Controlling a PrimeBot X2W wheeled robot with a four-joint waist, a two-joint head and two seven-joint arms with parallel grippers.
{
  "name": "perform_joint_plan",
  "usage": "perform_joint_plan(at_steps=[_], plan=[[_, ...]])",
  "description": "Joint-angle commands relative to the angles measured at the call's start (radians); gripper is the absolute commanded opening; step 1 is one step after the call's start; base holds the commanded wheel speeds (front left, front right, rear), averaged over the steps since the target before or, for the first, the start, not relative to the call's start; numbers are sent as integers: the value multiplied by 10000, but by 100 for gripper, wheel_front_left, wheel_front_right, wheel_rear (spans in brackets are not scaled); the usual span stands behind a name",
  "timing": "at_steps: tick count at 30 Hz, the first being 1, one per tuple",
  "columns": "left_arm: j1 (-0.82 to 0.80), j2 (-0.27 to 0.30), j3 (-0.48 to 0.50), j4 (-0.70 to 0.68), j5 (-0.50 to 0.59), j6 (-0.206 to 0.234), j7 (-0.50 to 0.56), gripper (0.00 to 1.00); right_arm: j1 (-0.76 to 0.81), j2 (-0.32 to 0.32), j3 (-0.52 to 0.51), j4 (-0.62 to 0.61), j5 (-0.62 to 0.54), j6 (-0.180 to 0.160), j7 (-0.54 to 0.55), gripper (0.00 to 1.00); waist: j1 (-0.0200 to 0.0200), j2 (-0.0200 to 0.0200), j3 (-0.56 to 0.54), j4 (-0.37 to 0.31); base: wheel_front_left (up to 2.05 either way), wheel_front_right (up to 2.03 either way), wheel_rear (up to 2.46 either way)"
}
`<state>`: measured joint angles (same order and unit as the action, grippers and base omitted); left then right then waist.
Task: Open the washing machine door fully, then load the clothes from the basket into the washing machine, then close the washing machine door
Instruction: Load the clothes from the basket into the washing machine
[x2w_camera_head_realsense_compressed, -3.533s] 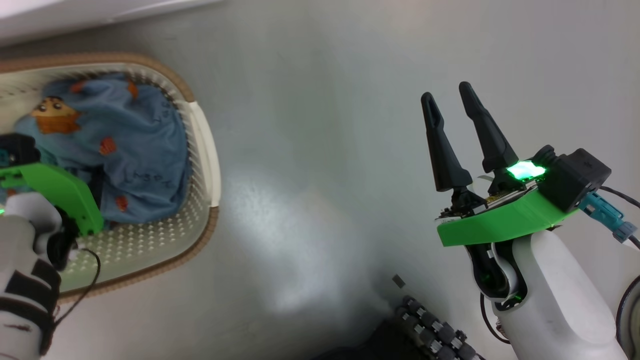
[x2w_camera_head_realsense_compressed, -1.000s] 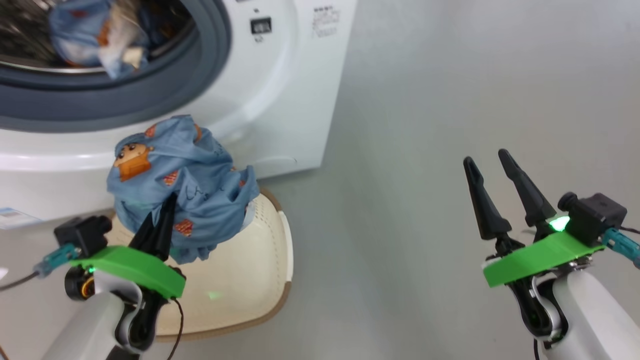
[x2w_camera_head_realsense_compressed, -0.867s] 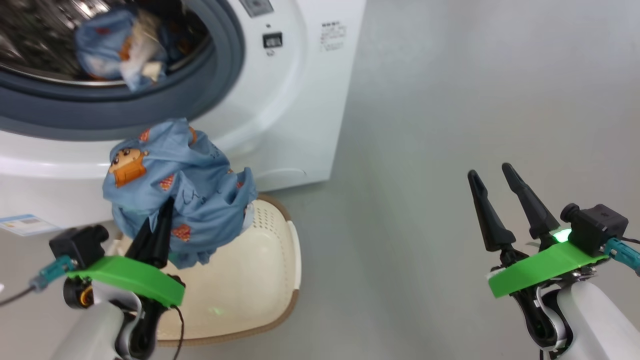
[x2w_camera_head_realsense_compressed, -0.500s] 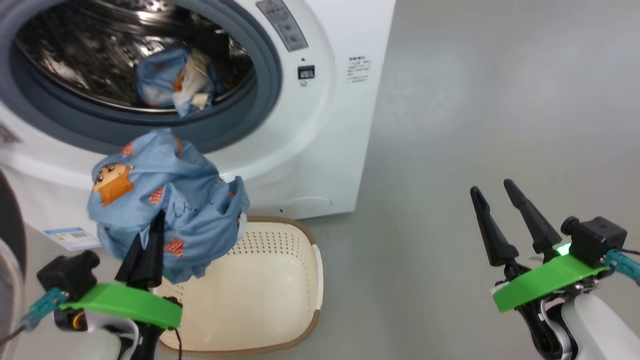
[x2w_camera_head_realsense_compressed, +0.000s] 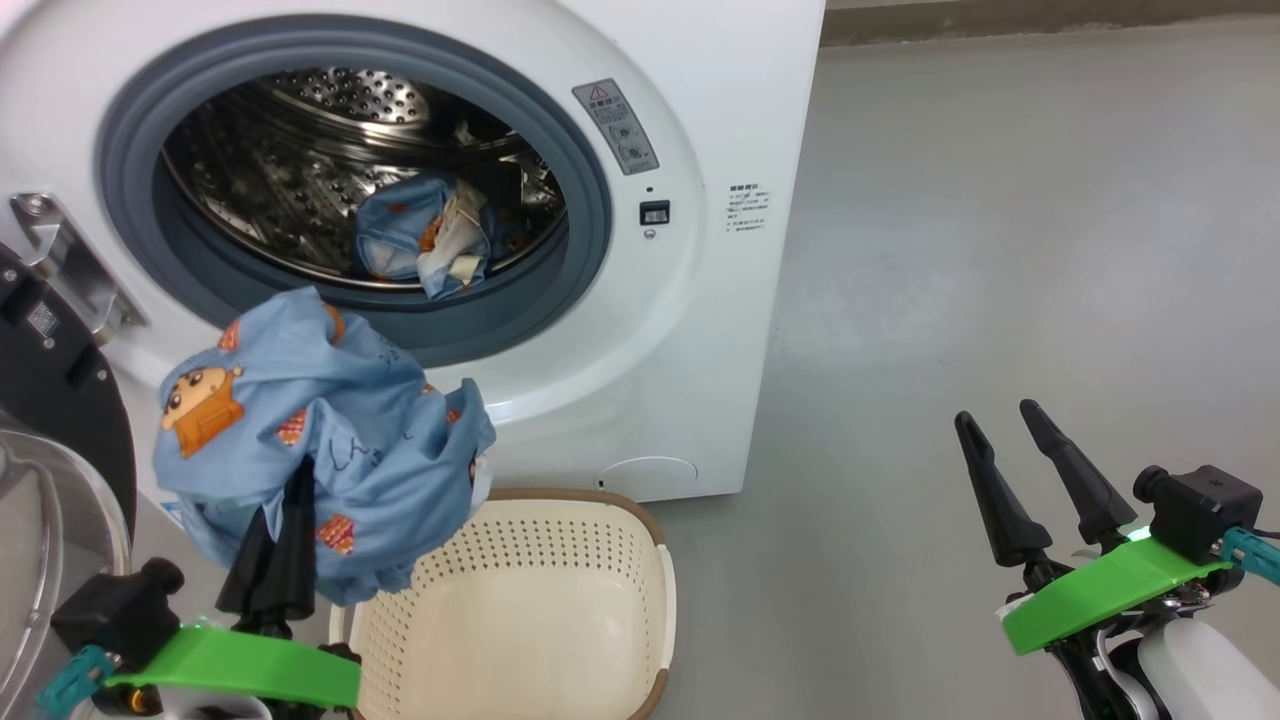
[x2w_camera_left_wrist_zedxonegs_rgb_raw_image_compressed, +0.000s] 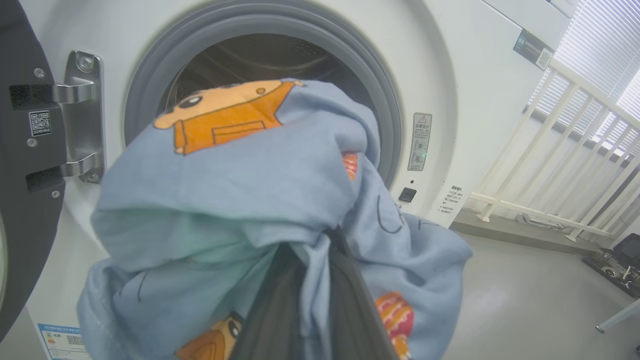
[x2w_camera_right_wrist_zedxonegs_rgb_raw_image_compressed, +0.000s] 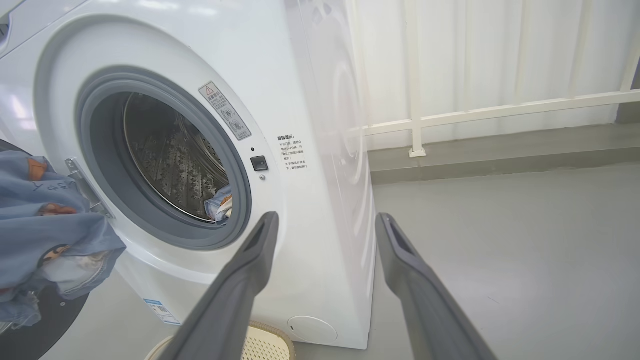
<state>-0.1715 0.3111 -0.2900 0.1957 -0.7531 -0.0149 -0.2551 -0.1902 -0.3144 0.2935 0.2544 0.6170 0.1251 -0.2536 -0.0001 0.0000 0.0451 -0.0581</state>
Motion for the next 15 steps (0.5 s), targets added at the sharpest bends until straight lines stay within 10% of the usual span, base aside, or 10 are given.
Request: perform_joint_plan(at_steps=[1,15], plan=[[-128,238,452,-387,108,90,-66,0,102,-180,185,-239,24,56,-82,100,1,0,-45,37,0,0,0],[75,265,478,-802,149,291,-27,0,135,-205,157,-309,25,56,-82,100,1,0,4,-33,0,0,0]])
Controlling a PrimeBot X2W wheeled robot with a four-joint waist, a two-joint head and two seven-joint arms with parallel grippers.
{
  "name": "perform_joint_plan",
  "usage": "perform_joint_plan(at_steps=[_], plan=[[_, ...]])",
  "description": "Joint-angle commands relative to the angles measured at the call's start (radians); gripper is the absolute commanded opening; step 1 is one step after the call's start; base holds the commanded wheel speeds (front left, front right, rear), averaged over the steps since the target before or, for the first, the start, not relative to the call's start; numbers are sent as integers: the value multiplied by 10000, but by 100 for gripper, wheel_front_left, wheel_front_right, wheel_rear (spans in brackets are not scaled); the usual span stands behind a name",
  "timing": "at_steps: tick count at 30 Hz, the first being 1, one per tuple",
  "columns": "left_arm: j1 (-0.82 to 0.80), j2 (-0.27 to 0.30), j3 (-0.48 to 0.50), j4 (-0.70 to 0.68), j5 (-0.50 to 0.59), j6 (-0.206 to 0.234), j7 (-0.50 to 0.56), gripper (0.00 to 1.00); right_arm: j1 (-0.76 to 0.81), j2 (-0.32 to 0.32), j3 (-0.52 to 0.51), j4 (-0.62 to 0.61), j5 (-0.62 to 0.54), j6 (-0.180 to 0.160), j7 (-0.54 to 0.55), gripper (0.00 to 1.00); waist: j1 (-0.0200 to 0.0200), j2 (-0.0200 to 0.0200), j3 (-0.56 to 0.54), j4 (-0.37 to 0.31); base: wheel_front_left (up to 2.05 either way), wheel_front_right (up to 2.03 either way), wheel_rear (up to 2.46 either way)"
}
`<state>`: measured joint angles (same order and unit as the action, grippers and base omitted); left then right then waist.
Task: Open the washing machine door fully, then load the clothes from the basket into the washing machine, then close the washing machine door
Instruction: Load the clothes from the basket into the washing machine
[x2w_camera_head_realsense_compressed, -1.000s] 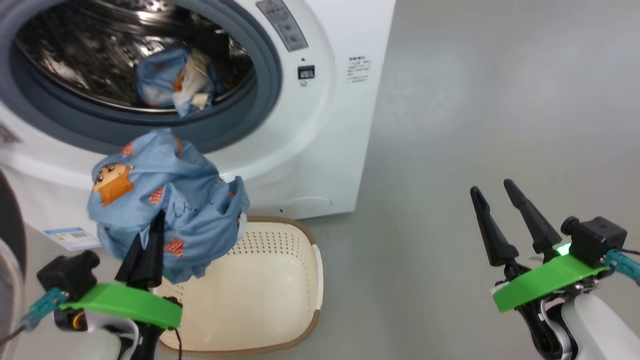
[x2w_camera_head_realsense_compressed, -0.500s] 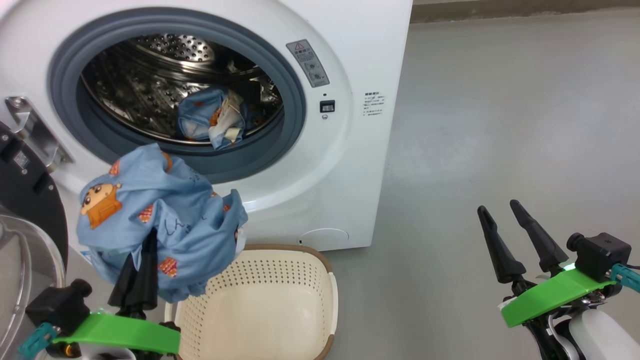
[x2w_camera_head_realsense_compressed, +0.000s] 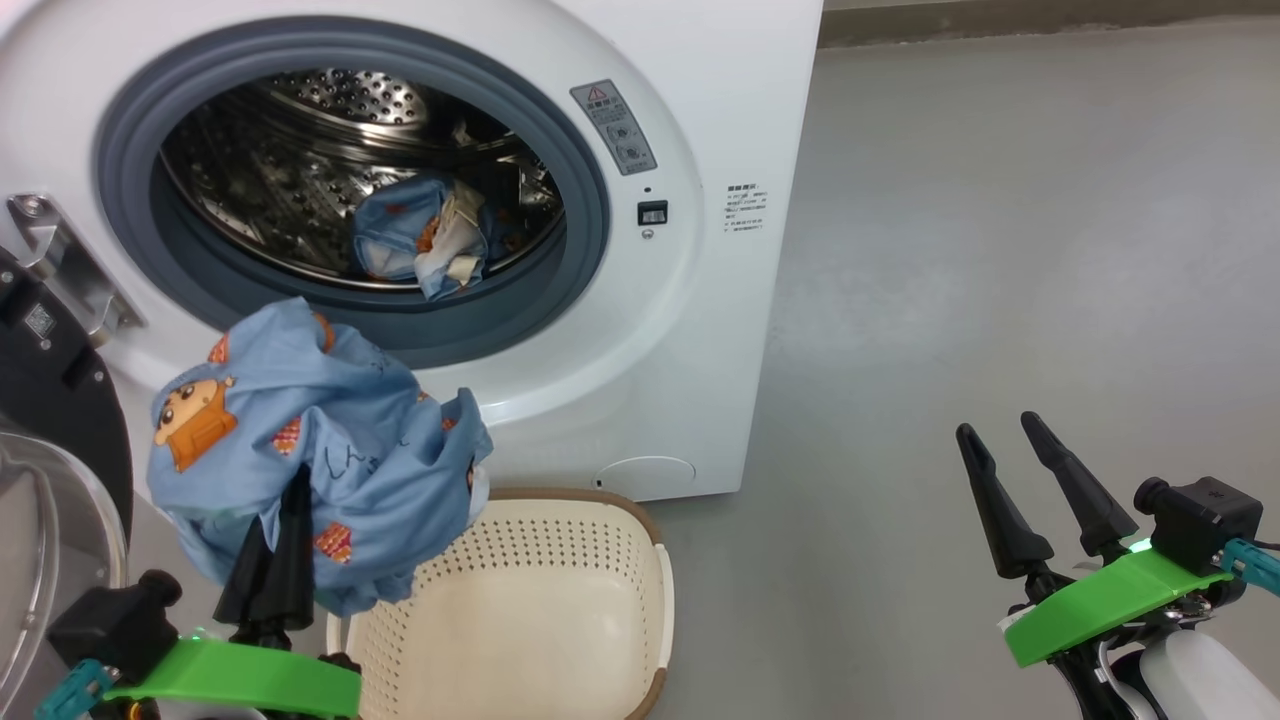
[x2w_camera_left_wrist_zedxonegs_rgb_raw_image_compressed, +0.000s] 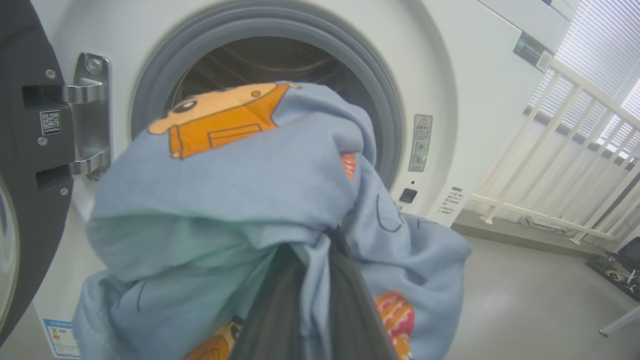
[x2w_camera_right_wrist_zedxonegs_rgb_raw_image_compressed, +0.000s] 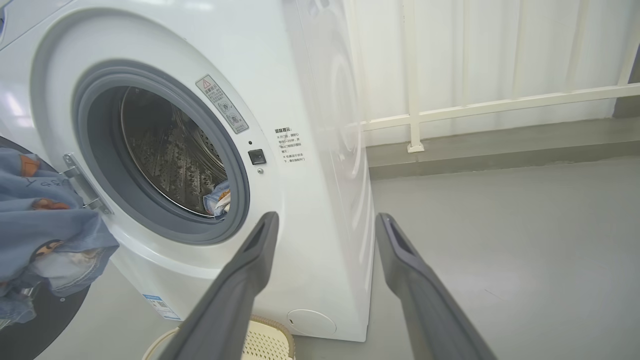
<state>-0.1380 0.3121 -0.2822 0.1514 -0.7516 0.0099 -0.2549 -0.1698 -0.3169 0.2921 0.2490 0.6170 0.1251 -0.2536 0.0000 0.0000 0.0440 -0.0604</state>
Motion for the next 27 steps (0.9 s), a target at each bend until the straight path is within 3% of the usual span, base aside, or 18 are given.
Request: perform_joint_plan(at_steps=[1,13,27], plan=[[-281,276,383,-361,160,54,-15,0,-79,-172,170,-256,23,56,-82,100,0,0,35,-20,0,0,0],[-1299,445,202,27,399,37,282,0,-322,-33,203,-328,-85,56,-82,100,0,0,598,-292,0,0,0],[-4261,482,103,2732,446,-632,454,0,-875,272,205,-468,-307,56,-82,100,0,0,1955,-1002,0,0,0]])
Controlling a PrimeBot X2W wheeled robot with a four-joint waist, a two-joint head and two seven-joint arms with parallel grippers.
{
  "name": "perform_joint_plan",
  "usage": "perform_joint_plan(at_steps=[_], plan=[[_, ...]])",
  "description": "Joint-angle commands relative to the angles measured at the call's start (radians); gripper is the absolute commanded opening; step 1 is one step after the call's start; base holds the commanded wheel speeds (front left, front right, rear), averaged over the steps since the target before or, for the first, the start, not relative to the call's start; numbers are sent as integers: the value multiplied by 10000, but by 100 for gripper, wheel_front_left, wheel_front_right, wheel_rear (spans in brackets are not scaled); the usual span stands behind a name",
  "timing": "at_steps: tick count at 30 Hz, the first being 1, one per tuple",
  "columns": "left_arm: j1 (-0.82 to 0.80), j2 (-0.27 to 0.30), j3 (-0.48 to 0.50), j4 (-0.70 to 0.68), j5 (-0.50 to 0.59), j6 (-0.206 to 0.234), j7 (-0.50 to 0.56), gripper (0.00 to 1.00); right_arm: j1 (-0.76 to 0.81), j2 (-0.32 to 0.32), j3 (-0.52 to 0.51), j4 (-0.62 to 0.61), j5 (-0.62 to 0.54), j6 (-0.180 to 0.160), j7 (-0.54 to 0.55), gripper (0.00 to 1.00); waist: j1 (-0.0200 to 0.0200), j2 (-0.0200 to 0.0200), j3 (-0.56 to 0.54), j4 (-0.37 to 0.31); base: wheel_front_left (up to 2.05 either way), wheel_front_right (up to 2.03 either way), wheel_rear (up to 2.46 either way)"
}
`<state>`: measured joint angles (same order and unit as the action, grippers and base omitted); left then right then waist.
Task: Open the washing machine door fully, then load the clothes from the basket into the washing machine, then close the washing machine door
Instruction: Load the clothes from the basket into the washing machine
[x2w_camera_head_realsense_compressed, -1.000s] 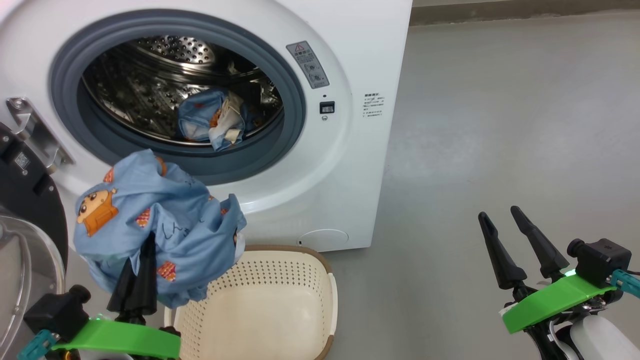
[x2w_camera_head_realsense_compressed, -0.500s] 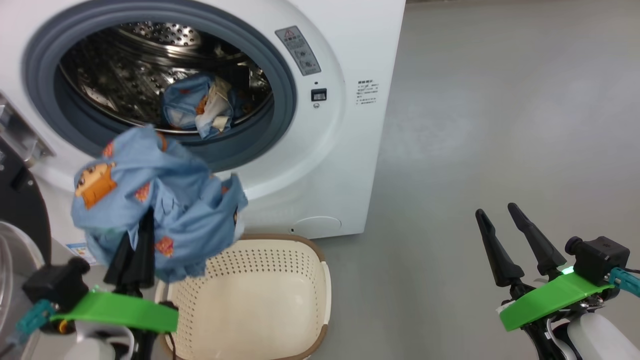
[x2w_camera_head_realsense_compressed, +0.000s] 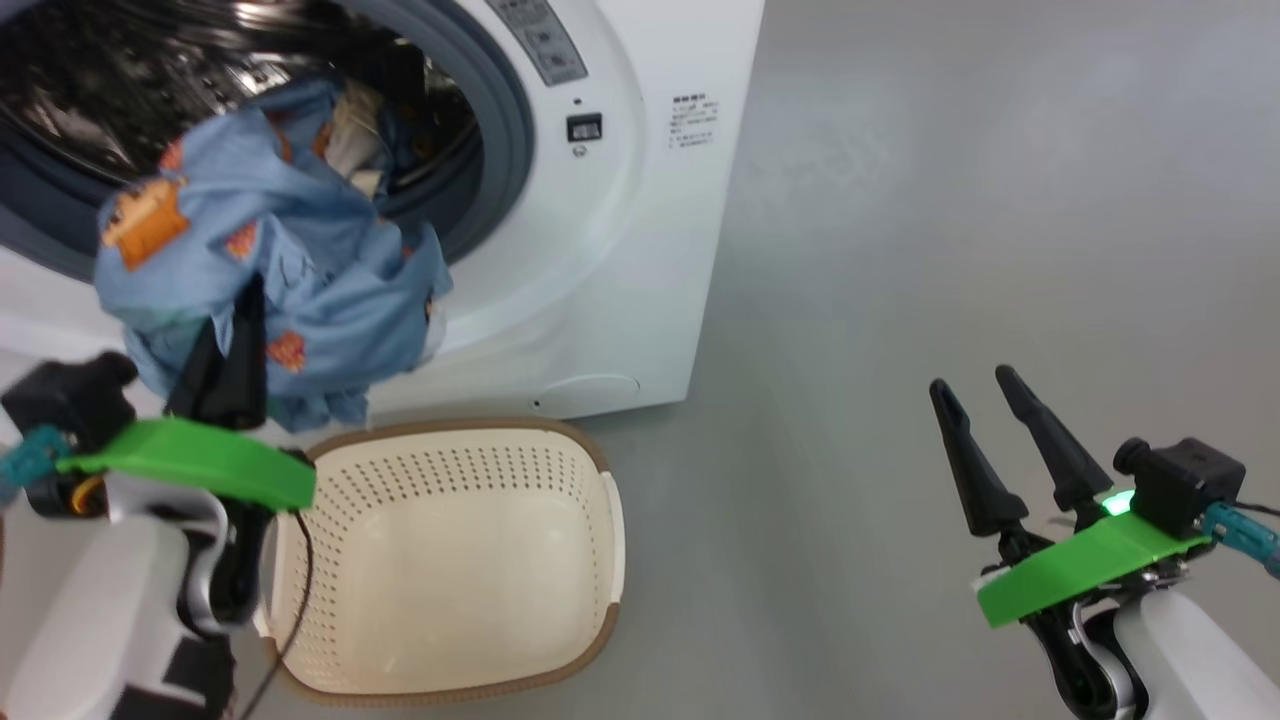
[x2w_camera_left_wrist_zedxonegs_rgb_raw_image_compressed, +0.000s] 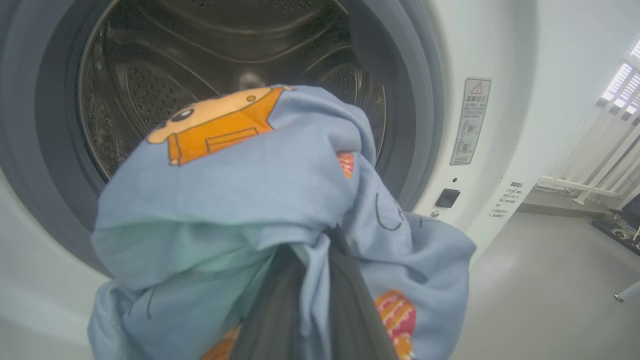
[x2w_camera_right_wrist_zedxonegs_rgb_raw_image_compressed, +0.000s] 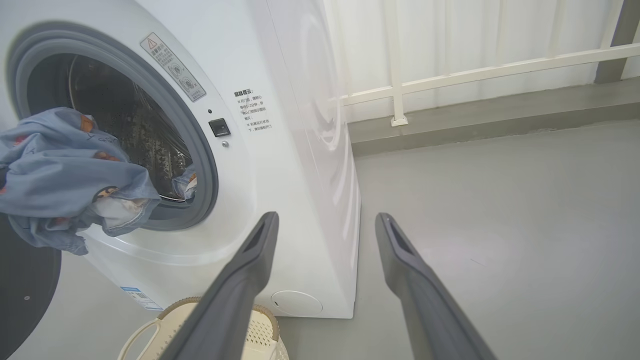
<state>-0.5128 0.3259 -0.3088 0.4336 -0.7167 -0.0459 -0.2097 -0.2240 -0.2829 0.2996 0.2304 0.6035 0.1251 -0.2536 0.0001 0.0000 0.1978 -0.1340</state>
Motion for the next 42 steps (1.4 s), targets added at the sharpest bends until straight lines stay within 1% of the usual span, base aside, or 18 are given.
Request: perform_joint_plan(at_steps=[1,6,7,16,23,29,33,37,40,42], plan=[[-754,377,375,154,106,-124,2,0,-366,-31,121,-295,-198,56,-82,100,-1,0,540,-312,0,0,0],[-2052,505,337,1486,220,-305,19,0,-560,128,50,-392,-335,56,-82,100,-1,0,1185,-529,0,0,0],[-2609,543,311,2025,288,-353,11,0,-649,202,32,-447,-395,56,-82,100,-1,0,1465,-635,0,0,0],[-5244,815,-12,4003,706,-584,156,0,-990,592,-84,-669,-681,56,-82,100,-1,0,2913,-1144,0,0,0],[-7105,1148,-419,5244,1119,-713,335,0,-1124,889,-220,-849,-898,56,-82,100,-1,0,3929,-1617,0,0,0],[-8299,1294,-716,5868,1455,-745,347,0,-1108,1057,-244,-940,-997,56,-82,100,-1,0,4496,-1888,0,0,0],[-9055,1364,-773,6367,1583,-669,244,0,-1122,1182,-132,-1049,-1055,56,-82,100,-1,0,4819,-2098,0,0,0],[-9864,1567,-791,6635,1780,-455,-78,0,-1149,1269,-87,-1144,-1098,56,-82,100,-1,0,5169,-2286,0,0,0],[-10395,1804,-711,6435,1984,-275,-425,0,-1122,1328,-127,-1183,-1126,56,-82,100,-1,0,5401,-2395,0,0,0],[-10580,1967,-508,6017,2128,-14,-503,0,-1102,1368,-155,-1205,-1147,56,-82,100,-1,0,5510,-2438,0,0,0]])
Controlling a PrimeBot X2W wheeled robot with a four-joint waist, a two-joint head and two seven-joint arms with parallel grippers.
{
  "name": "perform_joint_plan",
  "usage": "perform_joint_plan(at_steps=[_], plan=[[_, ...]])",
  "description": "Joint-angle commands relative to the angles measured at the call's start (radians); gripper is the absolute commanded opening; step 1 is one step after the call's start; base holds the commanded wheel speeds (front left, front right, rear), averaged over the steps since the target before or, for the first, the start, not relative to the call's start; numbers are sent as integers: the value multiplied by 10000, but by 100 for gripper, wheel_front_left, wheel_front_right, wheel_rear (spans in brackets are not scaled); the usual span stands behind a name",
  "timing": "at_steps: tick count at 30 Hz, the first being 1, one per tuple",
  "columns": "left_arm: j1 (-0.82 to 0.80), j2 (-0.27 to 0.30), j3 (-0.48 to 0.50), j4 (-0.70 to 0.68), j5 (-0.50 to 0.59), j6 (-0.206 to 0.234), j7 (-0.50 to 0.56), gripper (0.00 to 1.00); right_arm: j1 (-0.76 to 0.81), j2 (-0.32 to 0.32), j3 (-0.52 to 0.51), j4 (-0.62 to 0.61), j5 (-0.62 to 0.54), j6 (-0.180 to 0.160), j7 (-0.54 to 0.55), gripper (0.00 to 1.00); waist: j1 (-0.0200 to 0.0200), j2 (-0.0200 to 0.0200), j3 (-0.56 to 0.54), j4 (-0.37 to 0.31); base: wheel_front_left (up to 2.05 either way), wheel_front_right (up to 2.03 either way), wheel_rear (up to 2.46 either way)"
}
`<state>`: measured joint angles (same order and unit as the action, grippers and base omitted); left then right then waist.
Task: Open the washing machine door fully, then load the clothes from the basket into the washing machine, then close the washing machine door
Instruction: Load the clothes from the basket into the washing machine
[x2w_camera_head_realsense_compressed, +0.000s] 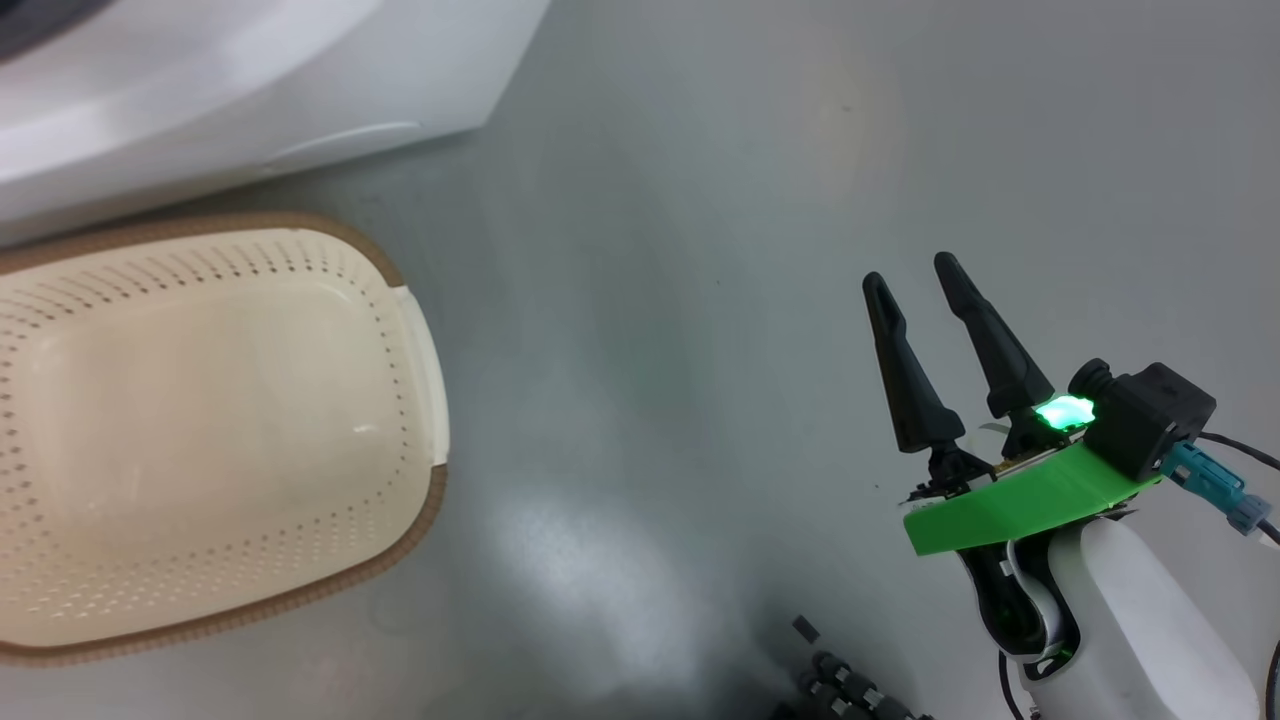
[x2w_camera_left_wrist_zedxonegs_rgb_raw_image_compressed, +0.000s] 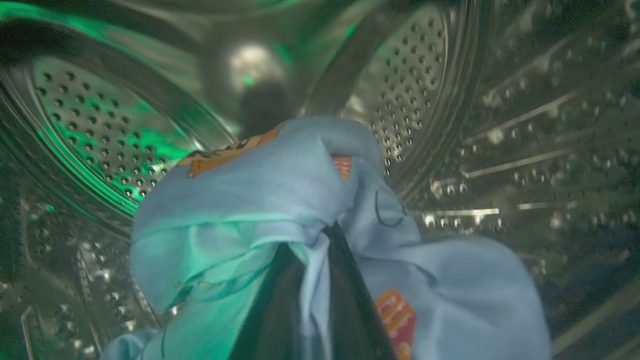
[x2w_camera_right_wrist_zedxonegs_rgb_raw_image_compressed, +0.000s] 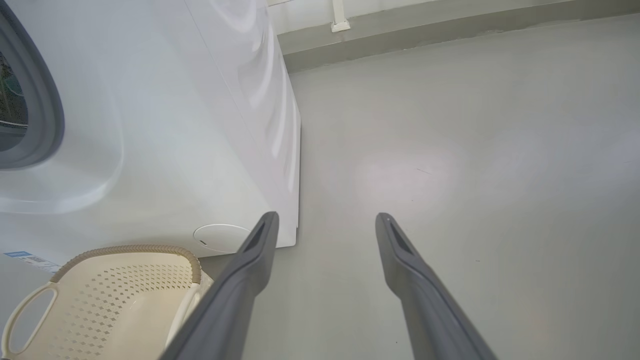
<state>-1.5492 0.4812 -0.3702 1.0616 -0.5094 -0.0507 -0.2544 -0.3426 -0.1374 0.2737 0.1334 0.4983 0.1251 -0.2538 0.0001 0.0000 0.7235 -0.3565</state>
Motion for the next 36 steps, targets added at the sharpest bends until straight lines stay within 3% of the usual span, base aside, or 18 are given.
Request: perform_joint_plan(at_steps=[1,6,12,13,15,23,28,36], plan=[[-249,499,330,-710,123,196,-63,0,88,-66,85,-257,-103,56,-80,100,-1,0,318,-223,0,0,0],[484,572,1410,-2298,540,592,-70,0,48,46,63,-278,-183,56,-80,100,-1,0,423,-213,0,0,0],[803,179,1278,-1045,803,353,-35,0,7,39,153,-154,-201,56,-80,100,-1,0,243,-81,0,0,0],[749,113,1209,-696,801,299,146,38,-2,33,172,-137,-196,56,-80,100,-1,0,200,-72,0,0,0],[567,55,995,-138,928,241,465,100,-13,16,189,-106,-182,56,-80,100,-1,0,125,-63,0,0,0],[9,-217,664,1442,919,-36,1602,100,-38,-22,236,-59,-153,56,-80,100,-1,0,-186,-52,0,0,0],[86,-296,615,1700,863,-148,1426,100,-43,-69,228,-37,-134,56,-80,100,-1,0,-440,-19,0,0,0],[885,-501,579,1830,678,-470,279,100,-87,-245,236,24,-68,56,-80,100,-1,0,-1064,290,0,0,0]])
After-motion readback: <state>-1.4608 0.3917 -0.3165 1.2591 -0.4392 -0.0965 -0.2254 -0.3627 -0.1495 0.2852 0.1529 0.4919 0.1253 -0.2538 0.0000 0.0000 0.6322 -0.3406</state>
